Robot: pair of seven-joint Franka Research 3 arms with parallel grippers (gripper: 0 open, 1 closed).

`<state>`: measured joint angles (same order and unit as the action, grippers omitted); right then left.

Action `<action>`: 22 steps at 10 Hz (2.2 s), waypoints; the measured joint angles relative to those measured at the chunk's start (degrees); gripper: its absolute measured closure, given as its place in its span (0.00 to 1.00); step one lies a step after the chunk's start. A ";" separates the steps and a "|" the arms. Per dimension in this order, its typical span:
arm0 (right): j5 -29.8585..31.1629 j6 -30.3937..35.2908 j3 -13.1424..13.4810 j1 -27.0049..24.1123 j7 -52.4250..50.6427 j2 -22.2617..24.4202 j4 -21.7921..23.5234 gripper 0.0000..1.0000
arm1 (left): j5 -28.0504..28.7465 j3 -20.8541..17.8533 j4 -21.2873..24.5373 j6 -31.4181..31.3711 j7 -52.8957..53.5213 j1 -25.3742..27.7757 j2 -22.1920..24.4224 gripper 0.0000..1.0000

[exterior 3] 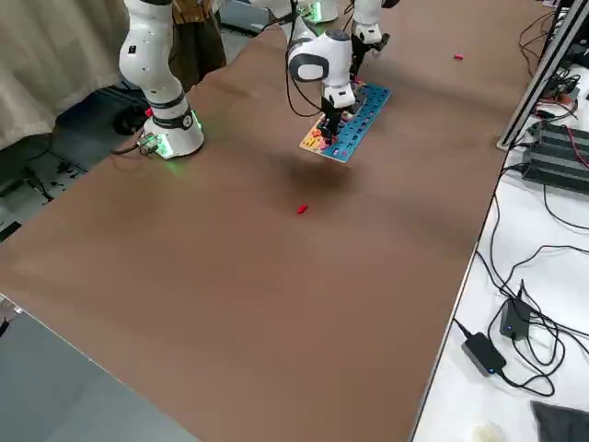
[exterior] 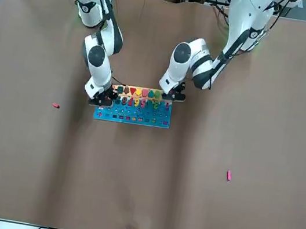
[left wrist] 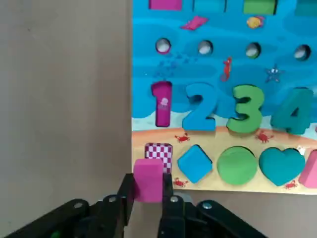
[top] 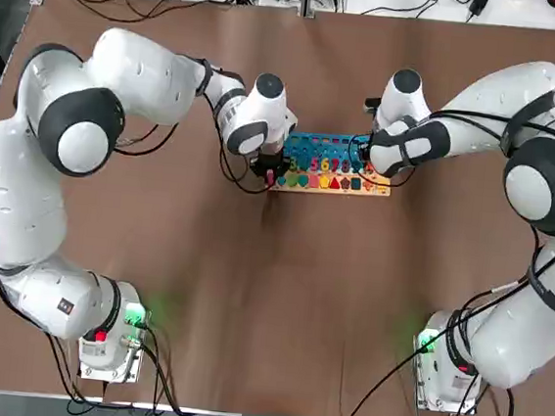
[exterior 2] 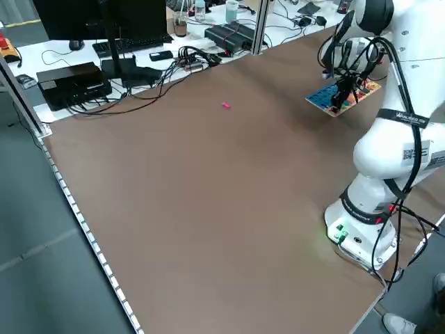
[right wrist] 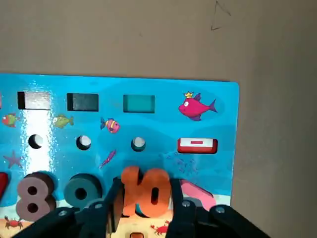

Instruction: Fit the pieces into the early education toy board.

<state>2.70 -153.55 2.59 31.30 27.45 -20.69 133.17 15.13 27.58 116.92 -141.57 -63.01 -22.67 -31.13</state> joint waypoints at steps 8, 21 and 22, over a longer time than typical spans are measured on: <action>0.68 -0.32 -0.07 0.01 0.00 0.10 0.31 0.57 | 0.11 -0.13 -0.82 0.00 0.00 -0.15 -1.28 0.74; 0.93 -0.30 -0.40 0.21 -0.04 1.00 1.71 0.57 | 1.61 -0.67 -2.97 0.17 0.00 -0.19 -3.14 0.74; 1.02 -0.13 -0.40 0.38 -0.04 1.11 1.85 0.57 | 1.61 -0.70 -3.11 0.17 0.00 -0.19 -3.39 0.74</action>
<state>3.72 -153.68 2.19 31.68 27.41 -19.58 135.02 16.74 26.88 113.81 -141.39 -63.01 -22.87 -34.53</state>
